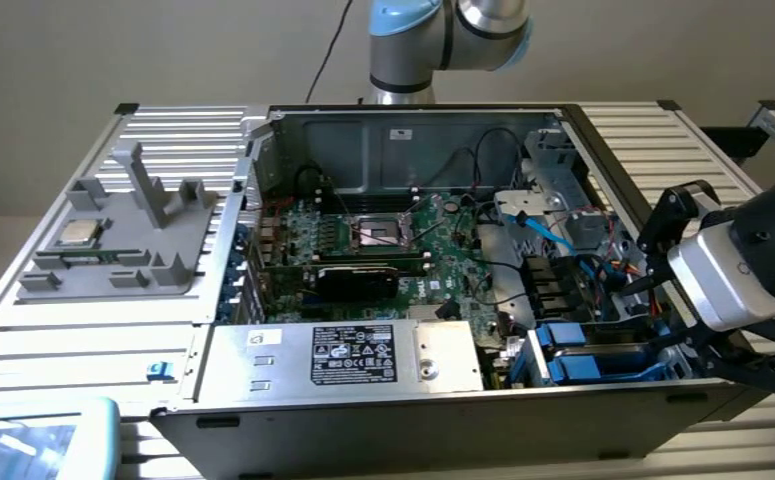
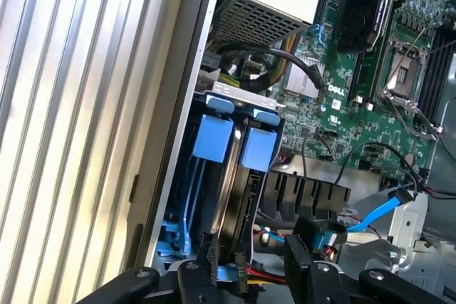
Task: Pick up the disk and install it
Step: 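Insert the first disk wire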
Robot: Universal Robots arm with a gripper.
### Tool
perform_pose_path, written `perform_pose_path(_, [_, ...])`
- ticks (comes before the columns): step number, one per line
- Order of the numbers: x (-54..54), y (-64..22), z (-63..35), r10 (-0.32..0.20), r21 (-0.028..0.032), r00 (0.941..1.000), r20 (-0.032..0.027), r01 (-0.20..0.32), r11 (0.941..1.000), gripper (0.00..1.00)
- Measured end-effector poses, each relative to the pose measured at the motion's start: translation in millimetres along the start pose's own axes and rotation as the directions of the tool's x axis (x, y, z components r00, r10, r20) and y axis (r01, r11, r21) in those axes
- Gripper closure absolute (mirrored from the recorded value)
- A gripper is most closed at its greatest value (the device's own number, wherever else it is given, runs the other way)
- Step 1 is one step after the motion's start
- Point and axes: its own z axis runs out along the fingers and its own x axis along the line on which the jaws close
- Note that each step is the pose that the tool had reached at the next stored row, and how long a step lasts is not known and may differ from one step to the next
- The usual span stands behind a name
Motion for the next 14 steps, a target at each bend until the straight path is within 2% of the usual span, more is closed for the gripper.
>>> perform_pose_path(4, [0.7, -0.9, 0.2, -0.001, -0.0001, 0.9999, 0.0123, 0.001, 1.0000, 0.50])
perform_pose_path(7, [1.6, -2.1, 0.2, 0.003, -0.0105, 0.9998, 0.0207, -0.003, 0.9999, 0.50])
perform_pose_path(8, [1.6, -2.2, 0.2, 0.004, -0.0129, 0.9998, 0.0217, -0.003, 0.9999, 0.50])
perform_pose_path(14, [1.8, -2.2, 0.4, 0.004, -0.0122, 0.9997, 0.0229, -0.003, 0.9999, 0.50])
